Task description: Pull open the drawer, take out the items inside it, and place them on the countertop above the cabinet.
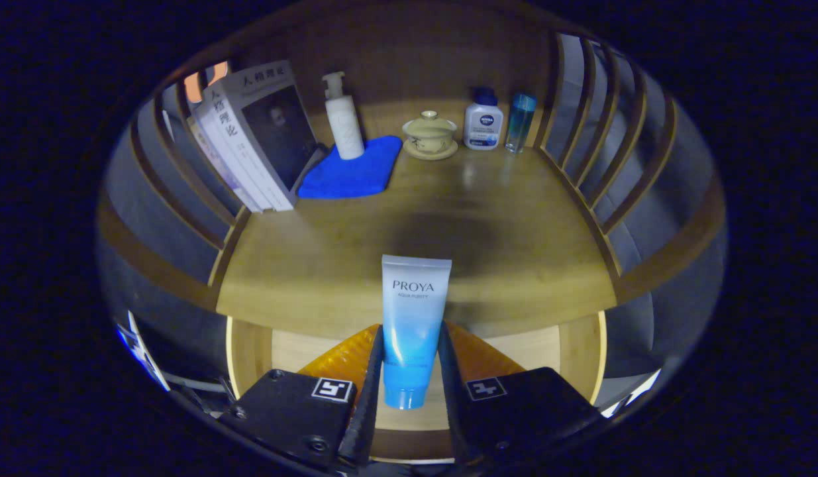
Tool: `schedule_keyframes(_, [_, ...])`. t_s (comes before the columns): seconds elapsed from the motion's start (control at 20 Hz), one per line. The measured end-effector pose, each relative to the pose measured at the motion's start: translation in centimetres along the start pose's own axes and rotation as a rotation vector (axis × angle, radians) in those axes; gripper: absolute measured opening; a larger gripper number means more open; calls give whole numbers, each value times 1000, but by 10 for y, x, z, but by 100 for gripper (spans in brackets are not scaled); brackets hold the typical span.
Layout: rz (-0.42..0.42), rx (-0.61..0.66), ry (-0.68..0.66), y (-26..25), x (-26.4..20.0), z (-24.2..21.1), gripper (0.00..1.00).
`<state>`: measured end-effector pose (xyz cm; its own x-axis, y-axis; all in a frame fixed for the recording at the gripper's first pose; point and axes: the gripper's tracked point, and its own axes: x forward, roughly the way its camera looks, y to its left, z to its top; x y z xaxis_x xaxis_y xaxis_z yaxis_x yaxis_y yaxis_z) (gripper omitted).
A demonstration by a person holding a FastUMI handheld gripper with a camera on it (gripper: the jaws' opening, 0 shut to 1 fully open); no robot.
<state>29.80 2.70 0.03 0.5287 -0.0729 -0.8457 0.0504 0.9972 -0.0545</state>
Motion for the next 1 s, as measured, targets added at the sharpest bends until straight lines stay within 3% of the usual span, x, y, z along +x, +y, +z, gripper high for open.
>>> schedule_keyframes(0.15, [-37,-32,-9,-10,17,20,48])
schedule_keyframes(0.8, [-36,-56,-27,-5,64,47,49])
schedule_keyframes(1.0, [-34,-34,-41,-8,66,47,55])
